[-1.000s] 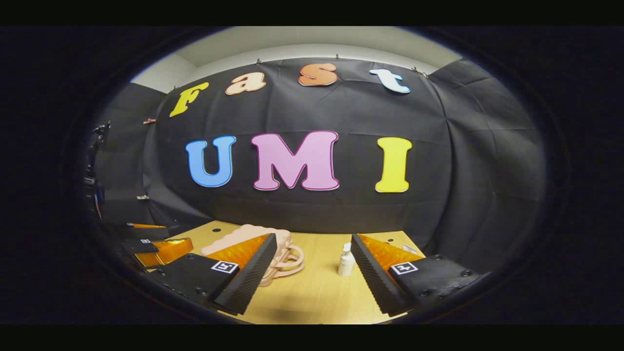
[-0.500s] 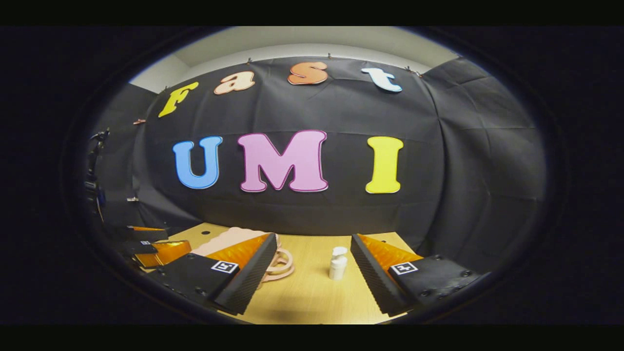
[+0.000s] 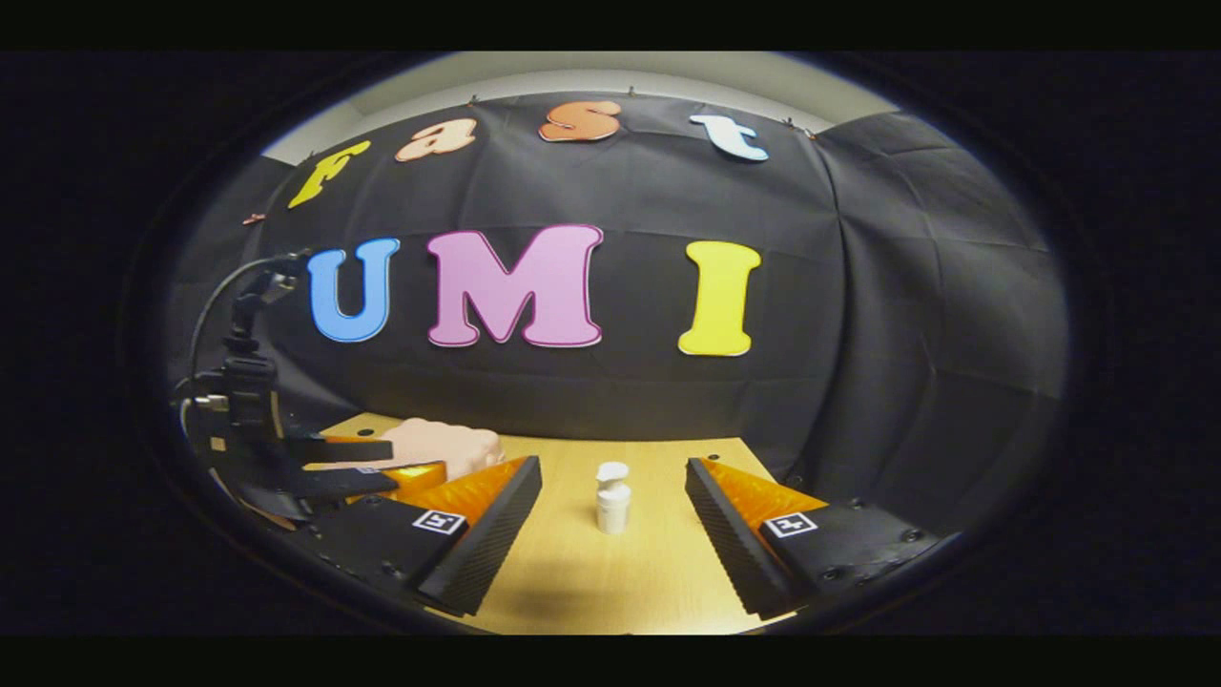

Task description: First open the suitcase, pack the skin care products into it, and then close the suitcase.

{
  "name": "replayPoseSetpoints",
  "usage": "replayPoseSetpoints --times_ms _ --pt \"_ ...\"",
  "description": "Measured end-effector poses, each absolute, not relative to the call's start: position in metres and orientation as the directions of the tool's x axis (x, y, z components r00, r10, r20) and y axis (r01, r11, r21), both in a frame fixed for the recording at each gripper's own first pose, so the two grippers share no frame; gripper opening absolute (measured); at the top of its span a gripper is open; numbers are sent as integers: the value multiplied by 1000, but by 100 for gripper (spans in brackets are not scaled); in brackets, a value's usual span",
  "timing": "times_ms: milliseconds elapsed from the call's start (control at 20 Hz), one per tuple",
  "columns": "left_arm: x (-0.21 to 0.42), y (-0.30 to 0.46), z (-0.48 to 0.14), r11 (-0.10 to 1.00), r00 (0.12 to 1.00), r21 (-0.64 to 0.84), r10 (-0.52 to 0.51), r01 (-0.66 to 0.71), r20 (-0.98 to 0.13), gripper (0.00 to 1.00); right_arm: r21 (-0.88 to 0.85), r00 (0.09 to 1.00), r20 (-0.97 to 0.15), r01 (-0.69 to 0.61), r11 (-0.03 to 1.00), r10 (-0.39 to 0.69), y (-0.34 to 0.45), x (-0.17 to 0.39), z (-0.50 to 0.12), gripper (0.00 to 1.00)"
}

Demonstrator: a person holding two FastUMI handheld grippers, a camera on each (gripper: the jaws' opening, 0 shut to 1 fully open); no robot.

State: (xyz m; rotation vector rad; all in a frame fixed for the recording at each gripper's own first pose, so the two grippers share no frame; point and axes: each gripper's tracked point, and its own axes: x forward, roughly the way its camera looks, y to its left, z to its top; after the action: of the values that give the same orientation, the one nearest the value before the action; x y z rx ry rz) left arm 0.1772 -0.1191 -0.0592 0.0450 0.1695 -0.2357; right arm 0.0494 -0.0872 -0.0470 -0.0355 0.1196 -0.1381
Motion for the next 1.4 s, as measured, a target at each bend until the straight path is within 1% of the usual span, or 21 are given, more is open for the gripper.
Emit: replayPoseSetpoints --times_ms 200,250,300,350,400,600,700,750,900,950,1050,1100,1150,1250,1300,1400 --pt "230 -150 -92 972 943 5 -228 237 -243 96 -74 980 -157 114 991 -124 -107 54 -63 97" --pt "242 -157 -101 971 938 3 -230 239 -261 96 -70 977 -178 102 992 -113 -109 55 -70 94" --pt "252 -164 -109 970 931 -7 -237 244 -279 96 -67 974 -203 92 994 -104 -112 57 -78 97" --pt "265 -167 -115 974 934 -3 -218 226 -283 92 -64 969 -227 82 995 -95 -115 59 -87 98" --pt "278 -167 -121 980 936 10 -187 199 -298 96 -61 965 -246 73 995 -86 -119 61 -95 98" --pt "312 -163 -160 993 919 66 -67 100 -389 94 -34 954 -295 47 998 -55 -133 72 -111 98" --pt "323 -157 -181 996 899 82 -1 41 -438 87 -8 954 -298 32 999 -33 -139 79 -112 97" --pt "328 -155 -189 996 888 85 26 15 -459 73 -5 954 -297 31 999 -31 -143 82 -113 98" --pt "337 -137 -217 989 834 128 136 -80 -534 65 15 954 -293 66 998 -59 -163 91 -115 97" --pt "338 -127 -219 982 820 155 178 -110 -544 55 27 953 -296 78 997 -67 -168 92 -114 98" --pt "339 -133 -218 986 819 135 153 -93 -553 28 24 955 -285 100 995 -89 -175 90 -111 98" --pt "339 -134 -214 989 825 127 131 -73 -550 27 13 955 -278 108 994 -100 -177 88 -109 98" --pt "338 -137 -209 992 828 118 105 -47 -550 20 4 956 -275 112 994 -107 -178 86 -108 98" --pt "332 -138 -183 994 844 109 80 -26 -530 14 -3 958 -263 117 993 -113 -174 85 -104 98" --pt "329 -135 -168 995 848 101 78 -29 -525 13 -3 961 -252 113 994 -110 -170 84 -100 98" --pt "313 -132 -138 999 835 38 27 -8 -549 11 -5 967 -233 103 995 -102 -159 84 -92 98"
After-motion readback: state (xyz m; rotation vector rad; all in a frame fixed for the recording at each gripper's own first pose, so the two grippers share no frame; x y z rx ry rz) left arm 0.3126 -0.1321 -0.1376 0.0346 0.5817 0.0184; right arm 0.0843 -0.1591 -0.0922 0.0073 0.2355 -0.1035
